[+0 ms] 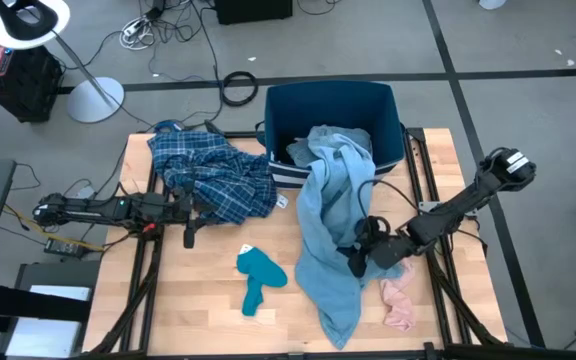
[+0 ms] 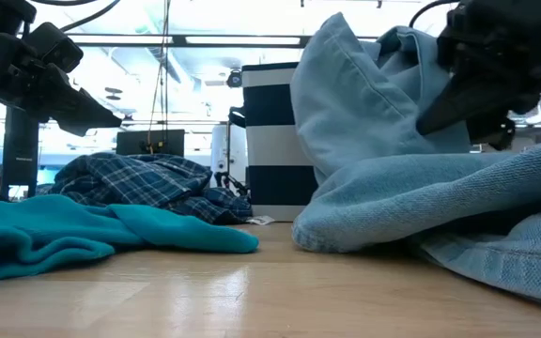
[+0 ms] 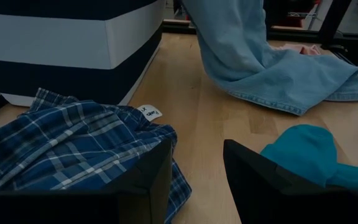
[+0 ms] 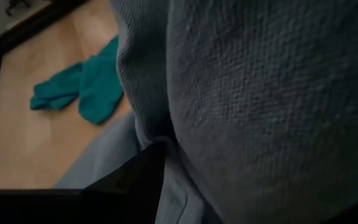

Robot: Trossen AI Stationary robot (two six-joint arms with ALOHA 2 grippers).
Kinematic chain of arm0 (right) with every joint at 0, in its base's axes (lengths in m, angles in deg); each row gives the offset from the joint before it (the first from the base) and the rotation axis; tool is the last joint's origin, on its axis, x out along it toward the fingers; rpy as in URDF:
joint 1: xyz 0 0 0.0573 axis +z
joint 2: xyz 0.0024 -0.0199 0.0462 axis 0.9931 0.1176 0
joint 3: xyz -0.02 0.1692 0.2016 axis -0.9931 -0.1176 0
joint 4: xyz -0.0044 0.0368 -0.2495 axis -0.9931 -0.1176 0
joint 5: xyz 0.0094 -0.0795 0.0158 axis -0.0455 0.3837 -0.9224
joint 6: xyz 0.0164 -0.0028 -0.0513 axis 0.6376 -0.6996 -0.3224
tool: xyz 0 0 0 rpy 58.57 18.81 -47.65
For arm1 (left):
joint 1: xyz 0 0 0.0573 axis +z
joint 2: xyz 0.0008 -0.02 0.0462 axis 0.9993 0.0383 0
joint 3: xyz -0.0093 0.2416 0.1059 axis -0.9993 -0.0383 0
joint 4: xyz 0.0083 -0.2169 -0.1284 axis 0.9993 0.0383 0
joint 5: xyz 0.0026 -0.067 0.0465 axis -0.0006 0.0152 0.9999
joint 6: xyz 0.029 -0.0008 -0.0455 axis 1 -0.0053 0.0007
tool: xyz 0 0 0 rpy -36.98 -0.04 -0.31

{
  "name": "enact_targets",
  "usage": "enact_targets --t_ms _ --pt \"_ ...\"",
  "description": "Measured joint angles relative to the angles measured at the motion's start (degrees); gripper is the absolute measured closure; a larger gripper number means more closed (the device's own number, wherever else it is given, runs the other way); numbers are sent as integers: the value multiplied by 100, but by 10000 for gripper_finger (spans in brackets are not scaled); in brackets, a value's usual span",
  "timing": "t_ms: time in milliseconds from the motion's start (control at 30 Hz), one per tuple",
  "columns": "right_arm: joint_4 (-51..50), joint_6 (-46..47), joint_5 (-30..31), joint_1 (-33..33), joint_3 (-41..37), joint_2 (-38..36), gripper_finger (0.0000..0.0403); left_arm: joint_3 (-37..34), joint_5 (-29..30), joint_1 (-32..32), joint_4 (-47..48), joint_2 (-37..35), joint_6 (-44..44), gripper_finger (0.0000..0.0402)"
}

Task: Sort clothes
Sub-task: Put the blue jeans into the blue laundry bin

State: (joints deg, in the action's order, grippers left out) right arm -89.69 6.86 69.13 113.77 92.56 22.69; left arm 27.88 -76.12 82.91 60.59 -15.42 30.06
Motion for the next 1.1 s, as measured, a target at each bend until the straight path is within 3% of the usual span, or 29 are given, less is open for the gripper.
enact_targets --t_ms 333,433,567,767,900,1100 --pt "836 -748 -409 -636 -6 643 233 0 0 1 -4 0 -2 251" --pt "1374 -959 -470 -799 -6 1003 273 0 0 -1 -2 0 -2 251" --pt "1673 -1151 -832 -977 -4 1158 373 0 0 0 -4 -1 -2 251" --pt "1679 -1791 -696 -995 362 935 389 0 0 0 -2 0 -2 251" --pt "1042 -2762 -658 -1050 1229 800 389 0 0 1 -9 0 -2 251" --pt "-1229 -3573 -433 -1364 3128 801 389 0 2 -1 -53 0 -2 251"
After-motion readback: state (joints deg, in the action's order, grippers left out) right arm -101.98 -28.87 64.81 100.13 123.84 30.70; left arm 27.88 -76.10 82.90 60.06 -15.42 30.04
